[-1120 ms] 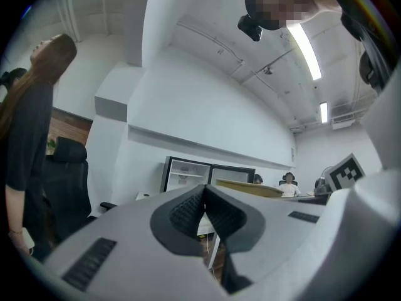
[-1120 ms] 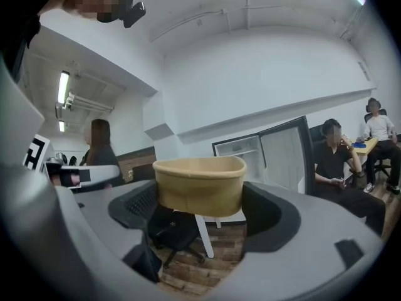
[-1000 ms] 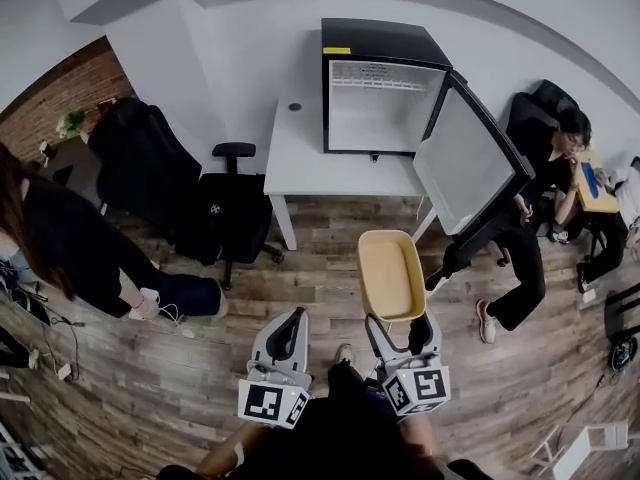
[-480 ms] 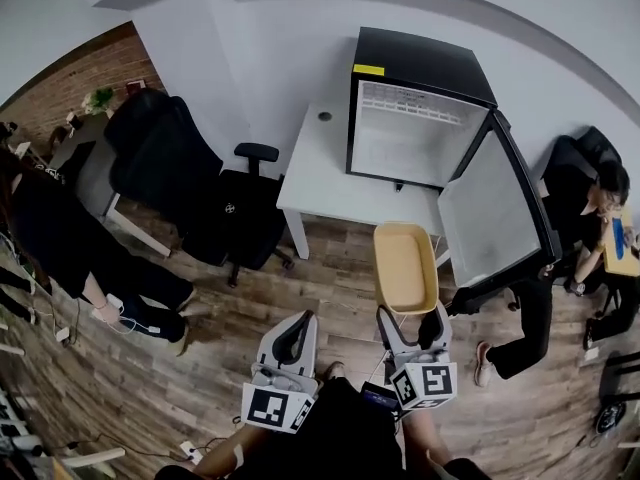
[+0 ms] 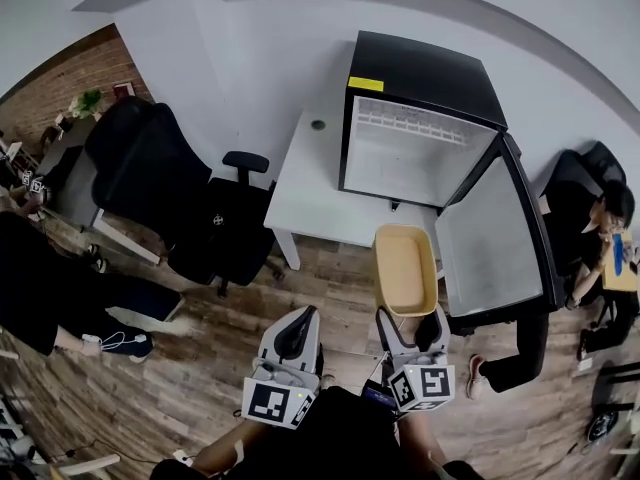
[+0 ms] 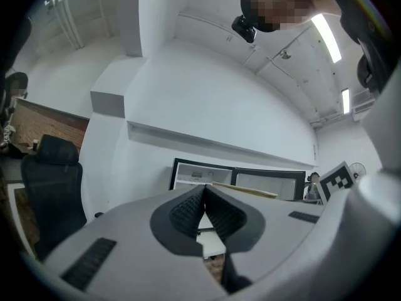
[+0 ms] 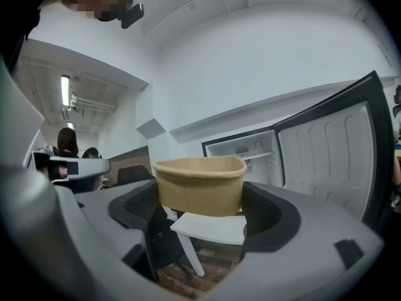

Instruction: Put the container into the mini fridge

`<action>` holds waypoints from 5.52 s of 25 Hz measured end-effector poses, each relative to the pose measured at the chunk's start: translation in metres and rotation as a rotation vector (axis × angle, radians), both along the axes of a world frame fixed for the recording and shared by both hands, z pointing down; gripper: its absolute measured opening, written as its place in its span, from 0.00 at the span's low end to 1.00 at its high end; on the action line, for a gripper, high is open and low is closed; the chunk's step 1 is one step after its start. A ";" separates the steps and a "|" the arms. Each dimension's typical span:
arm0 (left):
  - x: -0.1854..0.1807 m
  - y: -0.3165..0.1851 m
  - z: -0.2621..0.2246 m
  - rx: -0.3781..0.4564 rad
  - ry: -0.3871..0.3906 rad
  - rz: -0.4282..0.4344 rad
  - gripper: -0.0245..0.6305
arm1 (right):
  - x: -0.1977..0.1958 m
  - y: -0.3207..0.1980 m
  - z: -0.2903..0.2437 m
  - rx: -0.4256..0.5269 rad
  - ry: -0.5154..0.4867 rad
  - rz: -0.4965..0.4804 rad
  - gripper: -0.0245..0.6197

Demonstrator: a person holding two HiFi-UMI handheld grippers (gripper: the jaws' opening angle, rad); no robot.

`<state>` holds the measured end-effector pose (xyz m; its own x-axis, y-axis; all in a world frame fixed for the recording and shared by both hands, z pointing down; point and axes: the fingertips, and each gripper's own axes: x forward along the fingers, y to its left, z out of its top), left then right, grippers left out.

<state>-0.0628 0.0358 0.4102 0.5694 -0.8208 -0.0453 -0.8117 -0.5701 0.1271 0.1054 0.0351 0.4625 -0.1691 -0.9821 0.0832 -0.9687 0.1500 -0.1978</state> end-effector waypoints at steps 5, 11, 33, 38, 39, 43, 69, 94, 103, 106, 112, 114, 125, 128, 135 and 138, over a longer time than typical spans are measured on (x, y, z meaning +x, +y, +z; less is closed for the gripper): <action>0.024 -0.066 -0.005 0.009 0.001 0.047 0.05 | 0.020 -0.057 -0.002 -0.007 0.007 0.033 0.72; 0.041 -0.141 -0.017 0.025 0.013 0.117 0.05 | 0.034 -0.121 -0.013 -0.012 0.022 0.099 0.72; 0.107 -0.299 -0.014 -0.004 0.027 0.151 0.05 | 0.124 -0.292 -0.014 -0.020 0.063 0.179 0.72; 0.122 -0.313 -0.018 0.012 0.027 0.121 0.05 | 0.159 -0.329 -0.007 -0.021 0.079 0.188 0.72; 0.123 -0.315 -0.017 0.012 0.027 0.111 0.05 | 0.164 -0.336 -0.005 -0.023 0.082 0.189 0.72; 0.127 -0.326 -0.018 0.019 0.018 0.083 0.05 | 0.177 -0.363 0.002 -0.034 0.095 0.180 0.72; 0.135 -0.373 -0.010 -0.018 0.020 -0.029 0.05 | 0.192 -0.445 0.029 -0.100 0.157 0.152 0.72; 0.118 -0.354 -0.016 -0.012 0.039 0.044 0.05 | 0.175 -0.391 0.028 -0.097 0.078 0.181 0.72; 0.121 -0.333 -0.016 -0.007 0.041 0.132 0.05 | 0.155 -0.336 0.007 -0.057 0.050 0.223 0.21; 0.122 -0.327 -0.015 -0.012 0.041 0.154 0.05 | 0.147 -0.318 -0.002 -0.044 0.047 0.223 0.12; 0.126 -0.318 -0.013 -0.011 0.047 0.183 0.05 | 0.121 -0.283 -0.024 -0.009 0.035 0.200 0.09; 0.127 -0.317 -0.011 -0.012 0.047 0.186 0.05 | 0.115 -0.276 -0.028 -0.004 0.038 0.190 0.08; 0.128 -0.313 -0.012 -0.008 0.045 0.178 0.05 | 0.118 -0.272 -0.030 0.005 0.042 0.193 0.06; 0.129 -0.313 -0.013 -0.004 0.043 0.176 0.05 | 0.118 -0.274 -0.033 0.013 0.045 0.186 0.06; 0.129 -0.314 -0.014 0.001 0.044 0.169 0.05 | 0.120 -0.274 -0.034 0.019 0.043 0.184 0.06; 0.131 -0.313 -0.014 -0.002 0.045 0.170 0.05 | 0.121 -0.274 -0.034 0.019 0.042 0.184 0.06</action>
<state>0.0679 -0.2774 0.3963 0.6973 -0.7130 -0.0728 -0.6971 -0.6983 0.1625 0.2260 -0.2388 0.4285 0.0166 -0.9976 0.0673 -0.9875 -0.0269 -0.1553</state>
